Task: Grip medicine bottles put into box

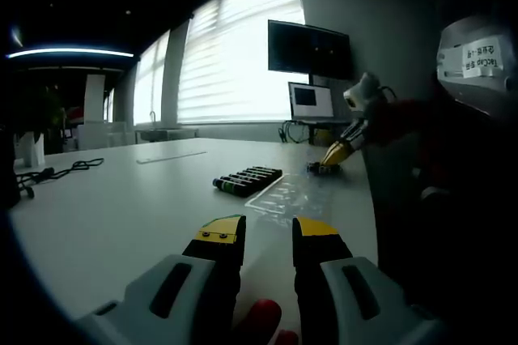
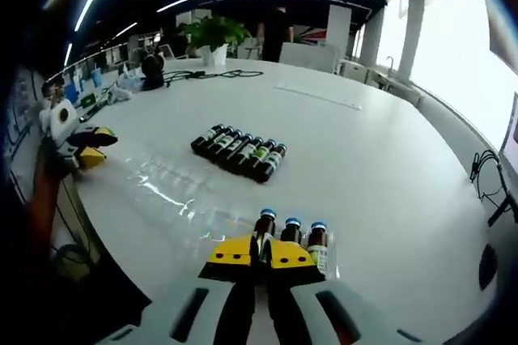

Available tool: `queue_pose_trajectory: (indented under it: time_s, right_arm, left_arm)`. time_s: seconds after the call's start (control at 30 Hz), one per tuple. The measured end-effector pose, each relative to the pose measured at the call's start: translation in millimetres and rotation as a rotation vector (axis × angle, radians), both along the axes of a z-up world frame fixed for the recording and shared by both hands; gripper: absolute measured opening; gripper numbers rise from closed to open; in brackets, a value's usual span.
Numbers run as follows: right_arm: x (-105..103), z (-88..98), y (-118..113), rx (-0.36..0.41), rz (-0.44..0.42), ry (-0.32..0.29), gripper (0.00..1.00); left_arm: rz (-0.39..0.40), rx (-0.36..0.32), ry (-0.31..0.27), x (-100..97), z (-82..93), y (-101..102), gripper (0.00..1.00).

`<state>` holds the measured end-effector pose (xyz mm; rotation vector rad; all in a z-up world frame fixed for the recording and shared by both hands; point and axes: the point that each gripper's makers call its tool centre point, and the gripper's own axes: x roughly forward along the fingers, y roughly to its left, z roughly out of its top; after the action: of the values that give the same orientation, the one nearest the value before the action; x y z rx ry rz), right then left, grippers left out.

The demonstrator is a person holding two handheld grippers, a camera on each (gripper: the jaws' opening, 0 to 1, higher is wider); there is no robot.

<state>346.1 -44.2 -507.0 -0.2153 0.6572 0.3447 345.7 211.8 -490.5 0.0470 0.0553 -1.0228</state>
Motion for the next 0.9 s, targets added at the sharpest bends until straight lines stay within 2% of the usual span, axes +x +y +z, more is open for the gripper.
queue_pose_trajectory:
  time_s: [0.6,0.67,0.7,0.77,0.9]
  right_arm:
    - [1.3,-1.4,-0.8,0.031,-0.012,-0.004,0.01]
    - [-1.4,-8.6,-0.1,0.060,-0.032,0.038,0.00]
    - [-5.1,-8.9,-0.1,0.101,-0.065,0.051,0.00]
    - [0.4,-5.4,1.7,0.078,-0.034,0.024,0.00]
    - [-0.6,-6.6,3.3,0.049,-0.021,0.022,0.00]
  left_arm:
    - [0.001,0.002,-0.001,0.0,-0.1,-0.5,0.18]
    - [0.001,0.001,-0.001,0.0,0.0,-0.5,0.18]
    - [0.001,0.002,-0.001,-0.1,-0.1,-0.6,0.18]
    - [0.001,0.001,-0.001,-0.2,0.0,-0.7,0.18]
    - [0.001,0.001,-0.001,-0.2,-0.1,-0.8,0.18]
